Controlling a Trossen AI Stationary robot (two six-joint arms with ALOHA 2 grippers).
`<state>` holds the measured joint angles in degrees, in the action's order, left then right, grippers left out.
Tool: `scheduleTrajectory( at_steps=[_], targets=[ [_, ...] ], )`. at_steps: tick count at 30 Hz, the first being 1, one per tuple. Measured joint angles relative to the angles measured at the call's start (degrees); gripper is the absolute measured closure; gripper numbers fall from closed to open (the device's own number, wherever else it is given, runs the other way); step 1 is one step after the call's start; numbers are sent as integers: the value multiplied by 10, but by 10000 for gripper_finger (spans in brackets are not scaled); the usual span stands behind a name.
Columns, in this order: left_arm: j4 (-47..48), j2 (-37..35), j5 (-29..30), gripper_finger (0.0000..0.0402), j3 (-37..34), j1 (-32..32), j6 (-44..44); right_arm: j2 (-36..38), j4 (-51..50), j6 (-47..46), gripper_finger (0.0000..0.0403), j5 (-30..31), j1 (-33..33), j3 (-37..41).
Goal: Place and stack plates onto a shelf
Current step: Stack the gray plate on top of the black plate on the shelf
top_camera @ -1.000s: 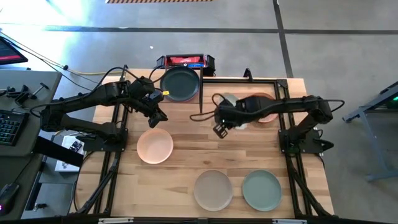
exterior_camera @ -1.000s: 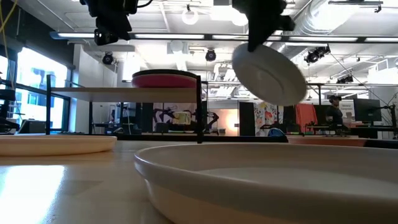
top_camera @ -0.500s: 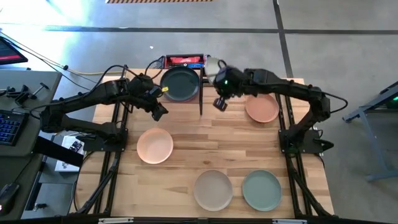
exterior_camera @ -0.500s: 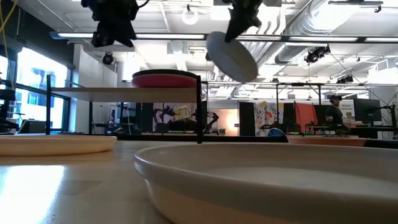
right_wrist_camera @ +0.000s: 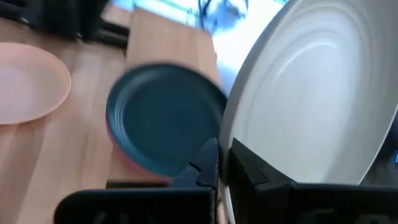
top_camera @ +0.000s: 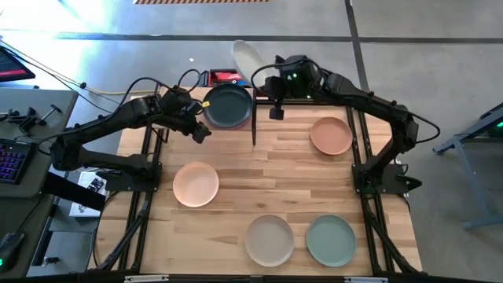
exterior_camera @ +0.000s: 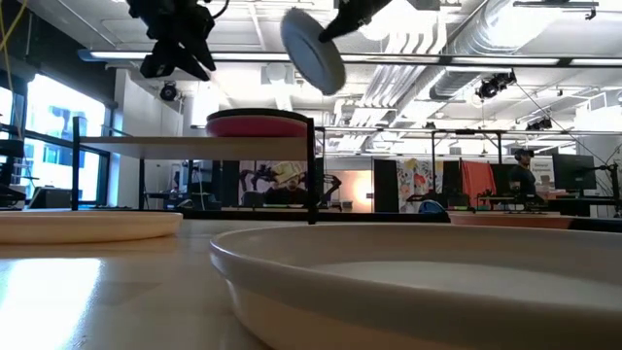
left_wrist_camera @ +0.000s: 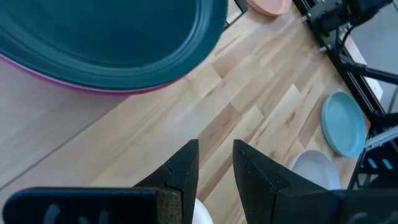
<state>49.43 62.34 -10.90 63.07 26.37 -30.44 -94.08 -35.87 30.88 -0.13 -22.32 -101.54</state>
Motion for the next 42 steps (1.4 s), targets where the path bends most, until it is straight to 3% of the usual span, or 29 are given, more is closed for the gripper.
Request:
scheduleTrajectory(
  at_steps=[5, 14, 22, 42],
  targets=[
    [0, 0, 0, 314, 0, 11, -10, -10, 47, 84, 403, -60, -6, -1],
    [0, 0, 0, 314, 0, 24, -32, -52, 53, 177, 403, -67, -5, -1],
    [1, 0, -1, 314, 0, 25, -77, -91, 53, 206, 403, -100, 2, -1],
    [1, 0, -5, 314, 0, 3, -110, -148, 11, 236, 403, -92, 14, 0]
  ],
)
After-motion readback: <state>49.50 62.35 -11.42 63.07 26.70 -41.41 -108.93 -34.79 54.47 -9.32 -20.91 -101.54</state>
